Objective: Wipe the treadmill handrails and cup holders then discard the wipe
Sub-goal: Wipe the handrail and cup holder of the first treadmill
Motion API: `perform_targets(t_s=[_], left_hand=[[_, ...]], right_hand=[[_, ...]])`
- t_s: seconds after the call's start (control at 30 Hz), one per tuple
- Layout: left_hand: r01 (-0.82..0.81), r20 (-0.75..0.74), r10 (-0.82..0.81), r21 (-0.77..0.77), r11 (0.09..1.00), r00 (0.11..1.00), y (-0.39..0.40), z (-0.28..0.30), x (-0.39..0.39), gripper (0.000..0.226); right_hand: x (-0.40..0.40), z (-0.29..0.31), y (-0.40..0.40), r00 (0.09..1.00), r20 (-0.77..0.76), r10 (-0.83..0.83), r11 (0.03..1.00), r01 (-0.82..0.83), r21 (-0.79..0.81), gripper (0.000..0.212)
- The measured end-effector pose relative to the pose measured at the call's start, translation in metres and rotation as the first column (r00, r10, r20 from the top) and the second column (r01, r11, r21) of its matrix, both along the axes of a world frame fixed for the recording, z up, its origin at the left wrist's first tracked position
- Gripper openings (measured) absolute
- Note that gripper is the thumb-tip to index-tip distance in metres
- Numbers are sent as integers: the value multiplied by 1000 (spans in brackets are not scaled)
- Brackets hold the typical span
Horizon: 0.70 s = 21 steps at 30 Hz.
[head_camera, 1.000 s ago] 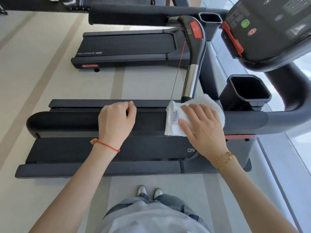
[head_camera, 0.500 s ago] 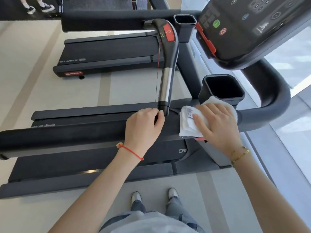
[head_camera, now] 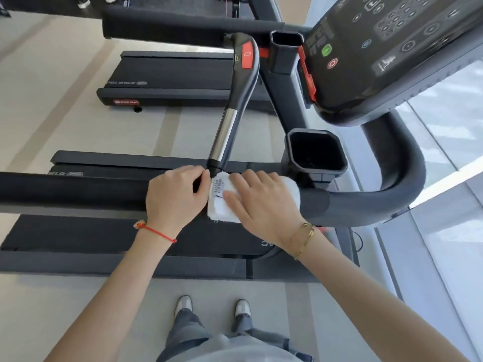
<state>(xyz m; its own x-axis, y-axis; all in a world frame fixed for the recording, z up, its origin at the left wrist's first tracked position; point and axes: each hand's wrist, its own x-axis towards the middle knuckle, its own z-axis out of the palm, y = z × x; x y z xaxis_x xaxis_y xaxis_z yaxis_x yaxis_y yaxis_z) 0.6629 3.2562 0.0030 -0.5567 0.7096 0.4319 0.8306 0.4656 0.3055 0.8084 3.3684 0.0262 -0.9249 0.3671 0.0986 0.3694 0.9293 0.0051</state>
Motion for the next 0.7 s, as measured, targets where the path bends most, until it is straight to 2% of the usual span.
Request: perform_targets(t_s=[0.13,0.27,0.33,0.5,0.7], left_hand=[[1,-8,-1,8,1000,1000,-1,-1,-1,39],[-32,46,33,-16,999,998,0,-1,-1,49],[-28,43,29,-13,1000,999,-1,-1,-2,50],[-73,-32,73,7,997,997,-19,-3,-13,45],[-105,12,105,4,994,994,-62,-5,-56,42]], right_hand=[[30,-2,16,999,22,42,999,-42,17,54],[50,1,35,1000,-18,-15,1000,15,-12,53],[43,4,34,1000,12,10,1000,-10,-2,53],[12,5,11,978,98,187,982,-189,17,57],[-45,5,-29,961,118,250,968,-250,-19,60]])
